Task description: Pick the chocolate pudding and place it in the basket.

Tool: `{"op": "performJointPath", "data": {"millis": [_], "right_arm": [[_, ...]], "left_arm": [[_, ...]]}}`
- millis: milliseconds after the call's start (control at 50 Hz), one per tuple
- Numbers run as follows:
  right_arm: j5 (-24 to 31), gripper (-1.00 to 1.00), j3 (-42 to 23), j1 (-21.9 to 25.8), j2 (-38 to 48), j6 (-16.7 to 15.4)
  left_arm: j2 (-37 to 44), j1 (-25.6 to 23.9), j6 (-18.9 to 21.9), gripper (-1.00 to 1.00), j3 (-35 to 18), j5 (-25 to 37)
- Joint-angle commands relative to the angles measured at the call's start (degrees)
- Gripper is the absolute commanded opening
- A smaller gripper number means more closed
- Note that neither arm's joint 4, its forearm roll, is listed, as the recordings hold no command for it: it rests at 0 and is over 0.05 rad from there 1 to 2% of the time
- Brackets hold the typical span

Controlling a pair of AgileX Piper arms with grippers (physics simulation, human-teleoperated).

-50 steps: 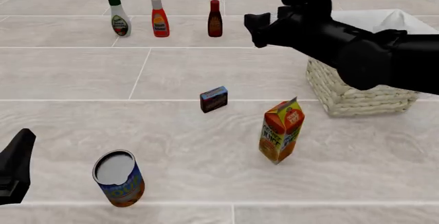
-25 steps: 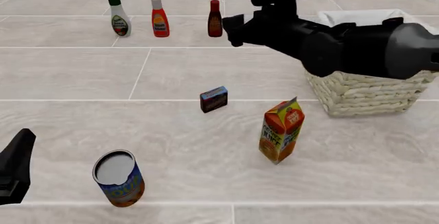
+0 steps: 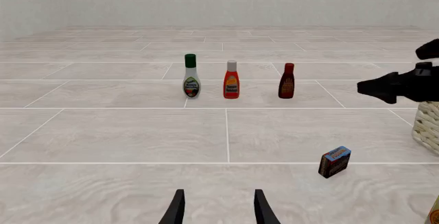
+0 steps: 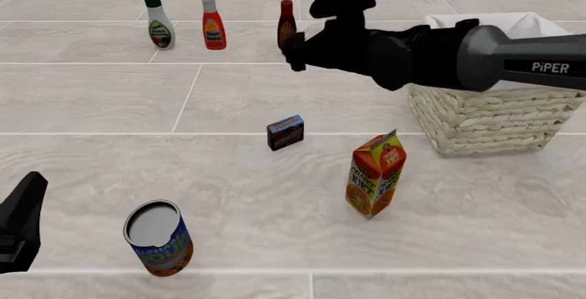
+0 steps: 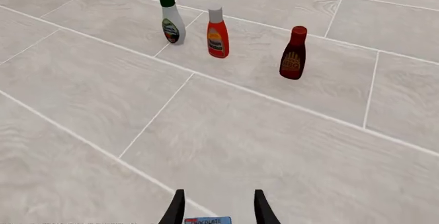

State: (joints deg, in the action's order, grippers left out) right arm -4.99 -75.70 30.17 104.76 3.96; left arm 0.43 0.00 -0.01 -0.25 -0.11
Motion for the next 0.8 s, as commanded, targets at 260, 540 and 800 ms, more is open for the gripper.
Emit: {"op": "performJointPath", "data": {"millis": [260,540,800], "right_arm": [[16.69,1.00,-13.46,-0.63,7.06,1.15],[24.88,1.00,-19.94,-0.81,9.95,0.55],[33.09,1.00,-26.46,-1.14,12.00,5.03]], "left_arm": [[0.00,-0.01,-0.02,1.00,0.00,0.00],[-0.01,0.01,-0.02,1.00,0.00,0.00],[0.00,0.00,-0.01,1.00,0.00,0.00]]}}
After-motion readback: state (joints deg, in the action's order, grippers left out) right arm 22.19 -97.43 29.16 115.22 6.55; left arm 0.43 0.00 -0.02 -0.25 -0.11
